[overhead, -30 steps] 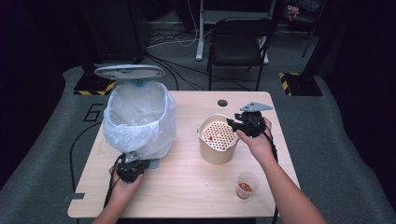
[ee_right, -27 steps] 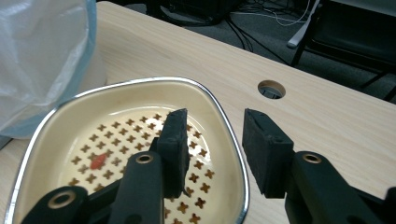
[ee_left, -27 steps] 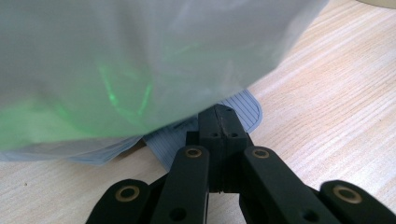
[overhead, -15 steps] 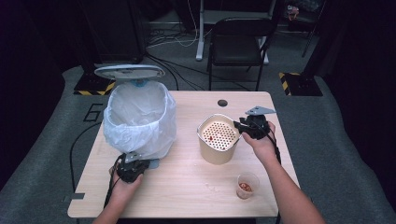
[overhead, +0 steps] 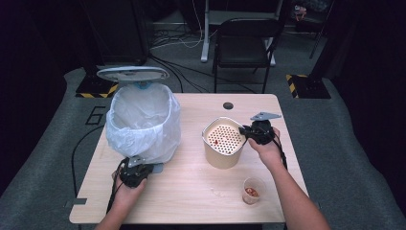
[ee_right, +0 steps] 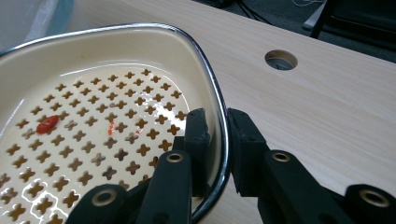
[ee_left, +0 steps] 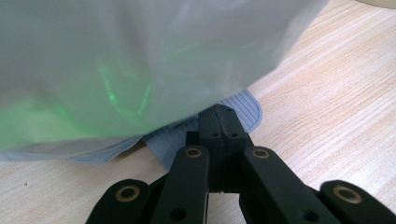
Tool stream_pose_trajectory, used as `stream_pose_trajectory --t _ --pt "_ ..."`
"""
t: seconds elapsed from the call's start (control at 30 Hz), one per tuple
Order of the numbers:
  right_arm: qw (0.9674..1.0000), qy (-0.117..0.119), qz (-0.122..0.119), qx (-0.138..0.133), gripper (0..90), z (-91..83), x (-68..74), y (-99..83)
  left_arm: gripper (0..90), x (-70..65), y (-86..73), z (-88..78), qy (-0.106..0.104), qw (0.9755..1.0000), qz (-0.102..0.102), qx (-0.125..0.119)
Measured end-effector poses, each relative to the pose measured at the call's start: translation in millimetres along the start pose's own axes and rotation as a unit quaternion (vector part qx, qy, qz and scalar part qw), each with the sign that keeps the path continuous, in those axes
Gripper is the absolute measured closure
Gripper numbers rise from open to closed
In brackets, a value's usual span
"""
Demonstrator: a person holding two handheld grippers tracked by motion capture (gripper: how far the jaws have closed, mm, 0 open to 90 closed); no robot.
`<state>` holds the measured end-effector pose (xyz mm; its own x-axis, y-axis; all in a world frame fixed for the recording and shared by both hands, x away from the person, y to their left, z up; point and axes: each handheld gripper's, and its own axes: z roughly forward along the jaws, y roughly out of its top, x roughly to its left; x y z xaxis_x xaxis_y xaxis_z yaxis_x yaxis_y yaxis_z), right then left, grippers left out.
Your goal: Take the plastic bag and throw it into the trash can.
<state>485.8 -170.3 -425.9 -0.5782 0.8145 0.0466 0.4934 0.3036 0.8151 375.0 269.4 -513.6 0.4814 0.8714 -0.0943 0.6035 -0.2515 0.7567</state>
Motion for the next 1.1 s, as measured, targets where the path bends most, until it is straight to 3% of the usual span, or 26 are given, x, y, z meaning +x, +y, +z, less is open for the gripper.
stream_pose_trajectory --t 0.2,0.4,0.9,0.93,0.97,1.03,1.1 --pt "0.9996 0.027 -0.004 0.004 81.2 -2.6 2.1 -1.1 90.0 -0.1 0.0 0.0 0.001 1.0 0.0 0.0" --pt "0.9997 0.023 -0.004 0.006 81.2 -8.9 8.7 -5.3 90.0 -0.6 -0.2 0.5 0.003 1.0 -0.002 -0.003" --pt "0.9987 0.048 -0.011 0.011 81.2 -24.9 28.0 -17.3 90.0 -0.2 0.0 0.2 0.002 1.0 0.001 0.0" --pt "0.9987 0.048 -0.013 0.011 80.5 -25.9 29.1 -17.9 90.0 -0.3 0.0 0.0 0.001 1.0 0.001 0.002" --pt "0.9988 0.049 -0.008 0.003 70.4 -28.6 31.1 -18.7 90.0 -0.7 -0.3 0.2 0.006 1.0 -0.006 0.004" --pt "0.999 0.045 -0.006 -0.003 64.0 -32.0 32.9 -18.5 90.0 0.5 0.2 -0.1 -0.001 1.0 0.006 0.003" --pt "0.9991 0.04 -0.008 -0.015 60.5 -38.5 34.6 -18.1 90.0 -0.3 -0.2 0.2 0.005 1.0 -0.004 0.004"
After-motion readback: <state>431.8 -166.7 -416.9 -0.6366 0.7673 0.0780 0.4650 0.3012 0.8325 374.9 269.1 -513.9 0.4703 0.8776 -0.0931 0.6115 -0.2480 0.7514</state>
